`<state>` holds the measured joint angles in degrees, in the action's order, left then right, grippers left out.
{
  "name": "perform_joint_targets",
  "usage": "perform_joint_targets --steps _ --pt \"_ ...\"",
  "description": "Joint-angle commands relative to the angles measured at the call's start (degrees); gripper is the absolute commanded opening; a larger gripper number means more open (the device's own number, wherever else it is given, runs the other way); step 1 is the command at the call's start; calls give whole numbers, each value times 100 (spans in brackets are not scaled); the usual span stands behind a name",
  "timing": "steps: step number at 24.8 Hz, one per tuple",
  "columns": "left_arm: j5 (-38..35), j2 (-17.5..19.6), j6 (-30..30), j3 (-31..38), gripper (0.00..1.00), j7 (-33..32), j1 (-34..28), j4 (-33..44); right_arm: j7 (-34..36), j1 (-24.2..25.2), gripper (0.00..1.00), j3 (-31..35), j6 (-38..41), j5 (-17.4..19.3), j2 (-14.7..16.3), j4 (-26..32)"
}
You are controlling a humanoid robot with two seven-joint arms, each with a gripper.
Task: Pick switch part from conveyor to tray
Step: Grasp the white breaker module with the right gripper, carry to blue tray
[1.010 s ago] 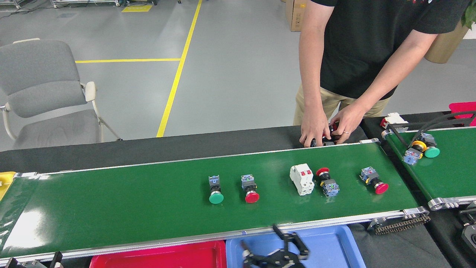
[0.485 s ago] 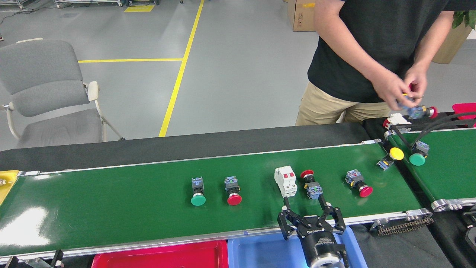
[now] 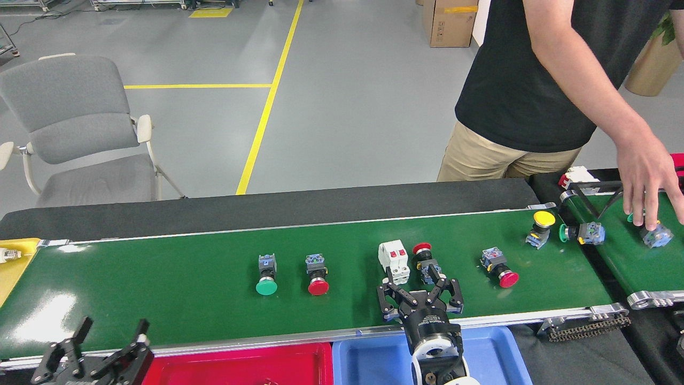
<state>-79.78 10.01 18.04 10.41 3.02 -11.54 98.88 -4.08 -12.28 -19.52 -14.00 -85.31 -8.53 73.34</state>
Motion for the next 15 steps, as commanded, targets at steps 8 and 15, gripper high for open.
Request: perform_joint_targets --steps 8,15 --pt "-732 -421 -460 -1155 100 -513 574 -79 -67 -134 2 -228 38 50 -44 -144" --pt "-732 -482 -618 -1129 100 -610 574 -422 144 32 2 -175 73 111 105 963"
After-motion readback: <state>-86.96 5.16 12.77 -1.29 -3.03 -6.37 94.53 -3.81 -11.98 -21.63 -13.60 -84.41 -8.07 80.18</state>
